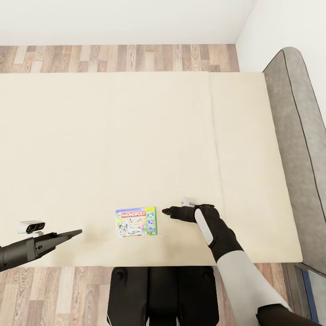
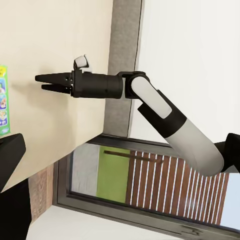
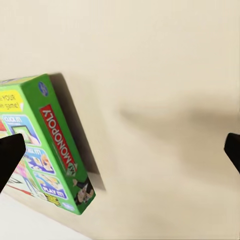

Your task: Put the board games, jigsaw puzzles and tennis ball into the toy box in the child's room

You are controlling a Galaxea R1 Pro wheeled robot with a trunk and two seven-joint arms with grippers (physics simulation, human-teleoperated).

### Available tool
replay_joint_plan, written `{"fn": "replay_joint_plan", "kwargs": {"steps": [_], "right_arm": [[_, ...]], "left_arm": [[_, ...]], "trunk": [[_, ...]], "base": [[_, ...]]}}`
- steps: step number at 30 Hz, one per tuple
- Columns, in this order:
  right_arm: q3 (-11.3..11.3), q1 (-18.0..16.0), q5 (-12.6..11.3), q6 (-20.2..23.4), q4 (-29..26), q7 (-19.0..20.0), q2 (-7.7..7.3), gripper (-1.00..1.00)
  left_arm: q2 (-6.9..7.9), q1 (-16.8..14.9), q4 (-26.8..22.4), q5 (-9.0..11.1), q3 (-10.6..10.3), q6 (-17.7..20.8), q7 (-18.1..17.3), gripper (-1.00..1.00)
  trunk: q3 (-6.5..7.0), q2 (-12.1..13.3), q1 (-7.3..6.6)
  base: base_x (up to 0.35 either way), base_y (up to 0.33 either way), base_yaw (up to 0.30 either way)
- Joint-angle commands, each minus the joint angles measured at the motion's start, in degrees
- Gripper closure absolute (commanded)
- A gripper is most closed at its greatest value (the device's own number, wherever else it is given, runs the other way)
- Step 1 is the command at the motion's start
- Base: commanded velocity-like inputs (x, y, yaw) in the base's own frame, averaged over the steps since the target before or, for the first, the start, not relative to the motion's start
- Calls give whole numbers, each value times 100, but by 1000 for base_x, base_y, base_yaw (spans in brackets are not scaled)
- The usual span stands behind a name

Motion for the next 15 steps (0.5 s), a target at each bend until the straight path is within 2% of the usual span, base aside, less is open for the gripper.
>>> {"fn": "replay_joint_plan", "kwargs": {"steps": [1,15], "right_arm": [[-4,-1,14,27,-6,17,1,-100],[-4,-1,14,26,-14,18,1,-100]], "left_arm": [[2,-1,0,-4,-1,61,-23,-100],[2,-1,0,-4,-1,61,-23,-100]], "trunk": [[-6,-9,3],[-6,-9,3]], "base": [[0,89,0],[0,139,0]]}}
